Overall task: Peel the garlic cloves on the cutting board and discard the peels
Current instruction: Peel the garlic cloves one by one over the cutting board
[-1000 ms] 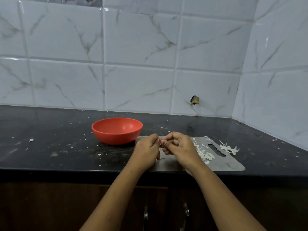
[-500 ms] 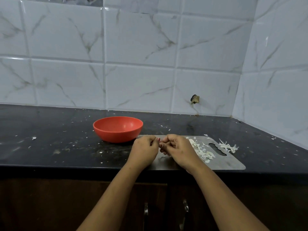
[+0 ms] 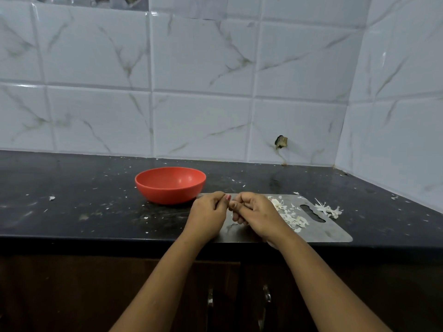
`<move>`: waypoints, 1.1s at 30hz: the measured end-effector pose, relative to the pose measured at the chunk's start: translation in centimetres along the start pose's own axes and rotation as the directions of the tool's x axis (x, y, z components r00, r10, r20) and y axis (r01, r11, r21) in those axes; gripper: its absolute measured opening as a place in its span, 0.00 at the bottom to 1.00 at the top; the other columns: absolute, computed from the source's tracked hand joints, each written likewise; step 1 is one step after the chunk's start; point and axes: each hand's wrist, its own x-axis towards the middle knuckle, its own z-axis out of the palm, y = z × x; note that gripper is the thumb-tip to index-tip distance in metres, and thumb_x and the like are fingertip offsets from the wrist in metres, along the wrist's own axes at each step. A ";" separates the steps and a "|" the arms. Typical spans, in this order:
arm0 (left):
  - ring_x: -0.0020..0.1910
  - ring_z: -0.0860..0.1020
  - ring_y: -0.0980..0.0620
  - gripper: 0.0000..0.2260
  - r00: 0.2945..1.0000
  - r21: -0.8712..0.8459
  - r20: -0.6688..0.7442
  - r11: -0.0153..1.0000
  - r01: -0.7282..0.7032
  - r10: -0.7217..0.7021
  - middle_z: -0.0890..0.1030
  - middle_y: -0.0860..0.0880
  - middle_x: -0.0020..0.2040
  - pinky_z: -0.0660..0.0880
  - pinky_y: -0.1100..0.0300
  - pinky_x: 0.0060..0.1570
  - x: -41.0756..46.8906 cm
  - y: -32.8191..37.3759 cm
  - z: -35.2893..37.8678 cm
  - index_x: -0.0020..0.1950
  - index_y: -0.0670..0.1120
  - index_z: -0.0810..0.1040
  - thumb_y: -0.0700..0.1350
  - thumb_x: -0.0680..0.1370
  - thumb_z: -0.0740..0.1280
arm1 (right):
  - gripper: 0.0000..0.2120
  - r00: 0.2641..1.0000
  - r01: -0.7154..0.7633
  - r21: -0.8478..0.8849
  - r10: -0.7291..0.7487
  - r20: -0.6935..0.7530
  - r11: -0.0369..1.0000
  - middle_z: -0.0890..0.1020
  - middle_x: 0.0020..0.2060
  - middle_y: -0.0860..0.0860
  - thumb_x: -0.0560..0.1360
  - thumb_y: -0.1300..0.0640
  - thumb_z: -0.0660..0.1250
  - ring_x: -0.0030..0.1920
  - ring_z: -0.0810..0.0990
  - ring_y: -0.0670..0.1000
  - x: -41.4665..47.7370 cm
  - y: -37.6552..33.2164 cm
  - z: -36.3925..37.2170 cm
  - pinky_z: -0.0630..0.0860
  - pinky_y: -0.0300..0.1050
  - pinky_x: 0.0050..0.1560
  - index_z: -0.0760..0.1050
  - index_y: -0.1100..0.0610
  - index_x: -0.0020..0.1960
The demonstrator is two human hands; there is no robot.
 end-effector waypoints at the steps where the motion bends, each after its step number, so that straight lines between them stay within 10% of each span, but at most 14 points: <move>1: 0.28 0.66 0.56 0.14 1.000 0.000 -0.009 1.000 -0.010 0.010 0.69 0.52 0.28 0.62 0.62 0.30 0.1 -0.1 0.1 0.37 0.42 0.74 0.45 0.81 0.60 | 0.13 1.000 -0.006 -0.007 0.006 0.018 1.000 0.78 0.27 0.48 0.80 0.60 0.63 0.27 0.74 0.42 0.0 -0.1 0.0 0.70 0.32 0.32 0.75 0.55 0.38; 8: 0.28 0.65 0.57 0.15 0.994 0.068 -0.072 0.995 -0.074 0.078 0.68 0.53 0.27 0.60 0.62 0.30 -0.1 -0.1 0.6 0.34 0.45 0.70 0.44 0.81 0.61 | 0.16 0.994 -0.070 0.063 0.064 0.090 0.996 0.74 0.25 0.49 0.82 0.56 0.59 0.27 0.69 0.43 0.0 -0.4 -0.5 0.66 0.33 0.30 0.73 0.56 0.36; 26: 0.30 0.77 0.57 0.03 0.995 -0.459 0.009 0.884 0.089 -0.095 0.82 0.51 0.33 0.70 0.65 0.27 -0.4 0.3 -0.8 0.45 0.45 0.83 0.38 0.74 0.71 | 0.19 0.988 -0.154 0.248 0.148 0.041 0.957 0.69 0.24 0.47 0.81 0.47 0.57 0.25 0.64 0.44 0.3 -0.1 -0.6 0.61 0.35 0.27 0.71 0.55 0.35; 33: 0.33 0.80 0.60 0.04 0.980 -0.027 -0.171 0.994 -0.104 0.098 0.84 0.54 0.37 0.78 0.63 0.37 -1.0 1.0 0.2 0.45 0.46 0.85 0.40 0.75 0.71 | 0.21 0.989 -0.140 0.188 0.148 -0.030 0.972 0.67 0.23 0.47 0.82 0.47 0.56 0.24 0.63 0.44 0.0 -0.3 -0.4 0.62 0.34 0.26 0.67 0.55 0.33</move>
